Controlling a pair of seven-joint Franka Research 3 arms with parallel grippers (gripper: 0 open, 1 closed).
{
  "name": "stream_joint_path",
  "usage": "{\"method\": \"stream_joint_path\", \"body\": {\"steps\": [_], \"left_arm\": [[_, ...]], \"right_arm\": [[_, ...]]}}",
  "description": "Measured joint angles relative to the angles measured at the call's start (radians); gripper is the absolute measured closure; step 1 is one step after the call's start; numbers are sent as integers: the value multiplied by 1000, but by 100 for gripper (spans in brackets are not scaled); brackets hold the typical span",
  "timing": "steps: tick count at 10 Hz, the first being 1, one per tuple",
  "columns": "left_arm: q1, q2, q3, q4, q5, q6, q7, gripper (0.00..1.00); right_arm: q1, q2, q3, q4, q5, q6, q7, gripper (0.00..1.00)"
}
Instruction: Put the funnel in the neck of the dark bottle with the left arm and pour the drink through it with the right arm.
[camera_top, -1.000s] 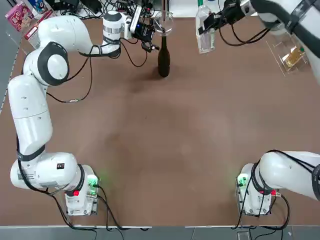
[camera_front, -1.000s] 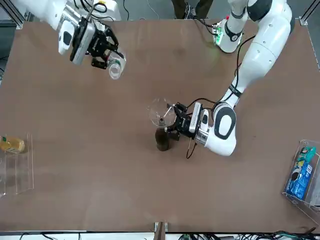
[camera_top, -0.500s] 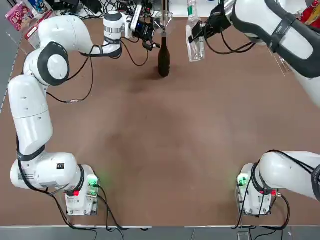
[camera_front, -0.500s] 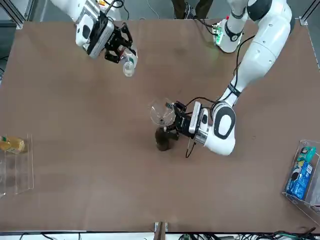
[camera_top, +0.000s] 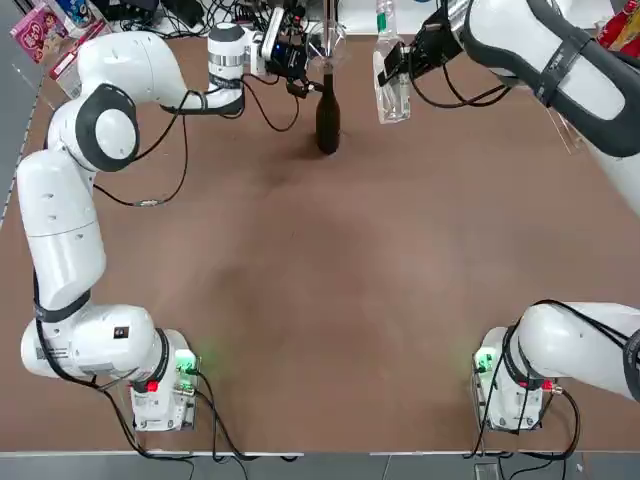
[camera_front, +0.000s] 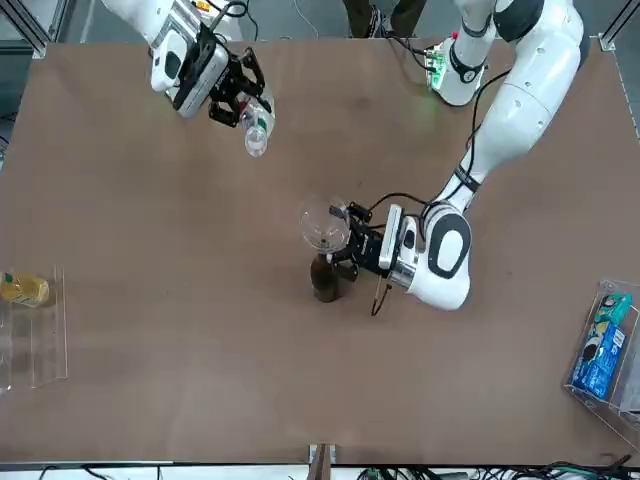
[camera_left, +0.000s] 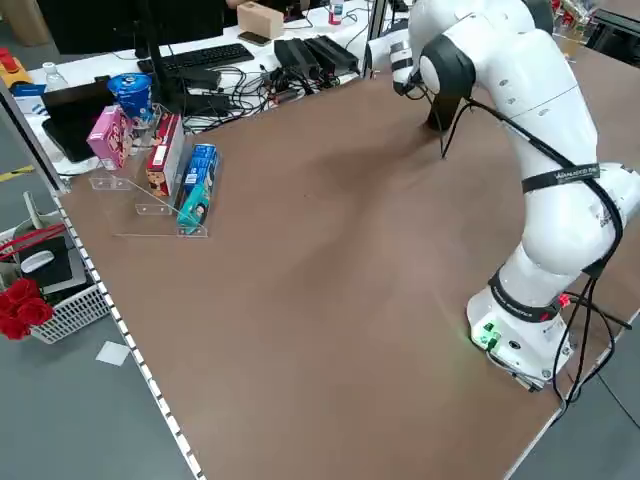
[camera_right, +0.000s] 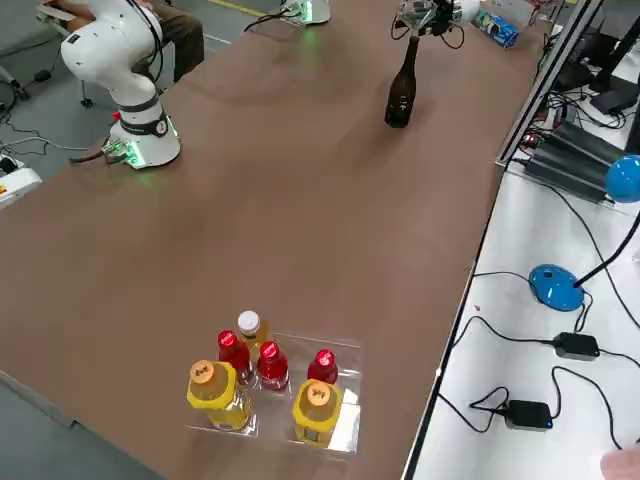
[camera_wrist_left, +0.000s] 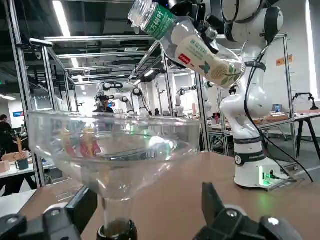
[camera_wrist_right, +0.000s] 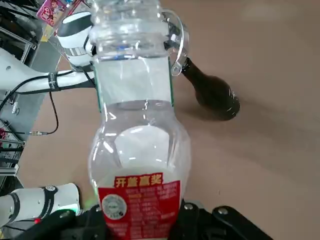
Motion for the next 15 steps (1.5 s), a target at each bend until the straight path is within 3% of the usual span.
{"method": "stream_joint_path", "body": {"steps": [5, 8, 11, 15], "left_arm": [[-2, 15, 0, -2, -5, 25, -43, 10], [-6, 15, 0, -2, -6, 35, -89, 14], [-5, 15, 0, 0, -6, 40, -125, 18], [-6, 15, 0, 13, -6, 40, -145, 19]], "right_arm": [[0, 8, 9, -1, -12, 2, 59, 61], [0, 26, 53, 17, -90, 19, 172, 61], [0, 80, 97, 48, -129, 70, 245, 61], [0, 195, 149, 155, -305, 77, 440, 61]]}}
